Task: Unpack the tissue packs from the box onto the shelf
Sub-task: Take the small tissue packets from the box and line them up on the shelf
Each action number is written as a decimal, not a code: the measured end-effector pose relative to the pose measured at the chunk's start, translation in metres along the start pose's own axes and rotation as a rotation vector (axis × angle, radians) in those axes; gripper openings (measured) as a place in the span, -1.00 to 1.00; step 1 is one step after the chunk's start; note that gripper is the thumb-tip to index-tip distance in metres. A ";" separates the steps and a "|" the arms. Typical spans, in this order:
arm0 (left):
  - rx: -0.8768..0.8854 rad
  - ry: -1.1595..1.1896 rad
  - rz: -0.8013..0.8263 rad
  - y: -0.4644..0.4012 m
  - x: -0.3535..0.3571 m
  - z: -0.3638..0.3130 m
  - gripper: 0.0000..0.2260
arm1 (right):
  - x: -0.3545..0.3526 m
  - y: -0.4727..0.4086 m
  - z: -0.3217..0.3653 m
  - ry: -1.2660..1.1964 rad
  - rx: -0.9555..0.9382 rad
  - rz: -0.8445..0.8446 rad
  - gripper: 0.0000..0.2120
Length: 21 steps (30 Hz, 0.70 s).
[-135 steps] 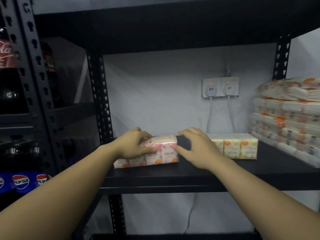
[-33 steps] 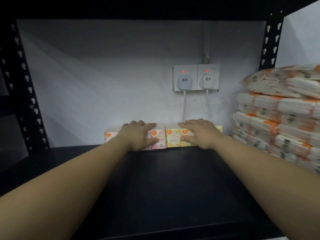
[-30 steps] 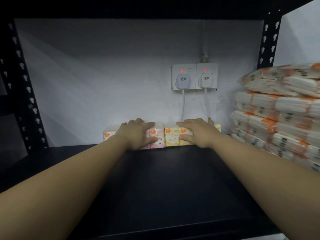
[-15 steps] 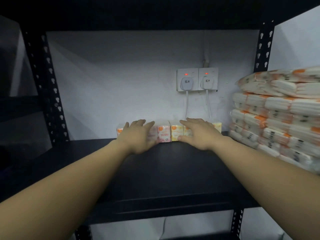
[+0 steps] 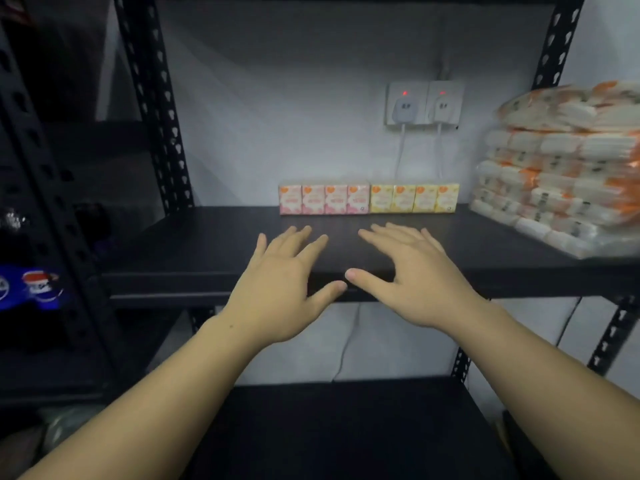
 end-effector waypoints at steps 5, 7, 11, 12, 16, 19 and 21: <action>0.055 0.031 -0.113 0.070 0.012 0.002 -0.34 | 0.032 0.059 0.035 -0.029 -0.083 -0.137 -0.32; 0.035 0.057 -0.108 0.094 0.031 0.010 -0.37 | 0.056 0.081 0.037 -0.087 -0.076 -0.140 -0.37; -0.079 0.113 0.041 0.148 0.087 0.036 -0.38 | 0.122 0.130 0.027 -0.219 0.003 0.001 -0.45; -0.116 0.121 0.094 0.162 0.104 0.042 -0.37 | 0.140 0.141 0.023 -0.221 0.032 0.058 -0.46; -0.253 0.182 0.284 0.224 0.170 0.056 -0.35 | 0.209 0.189 0.005 -0.260 0.110 0.273 -0.48; -0.341 0.217 0.422 0.270 0.218 0.059 -0.34 | 0.259 0.224 -0.007 -0.280 0.145 0.451 -0.47; -0.400 0.243 0.490 0.299 0.249 0.059 -0.34 | 0.292 0.247 -0.015 -0.293 0.169 0.552 -0.48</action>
Point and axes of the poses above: each hand's wrist, its own y-axis away from the middle knuckle, its own x-axis out of the palm, z = x × y, the point moved 5 cm from there along -y, towards the middle knuckle, and after that the axes turned 1 degree about x, right-handed, at the moved point
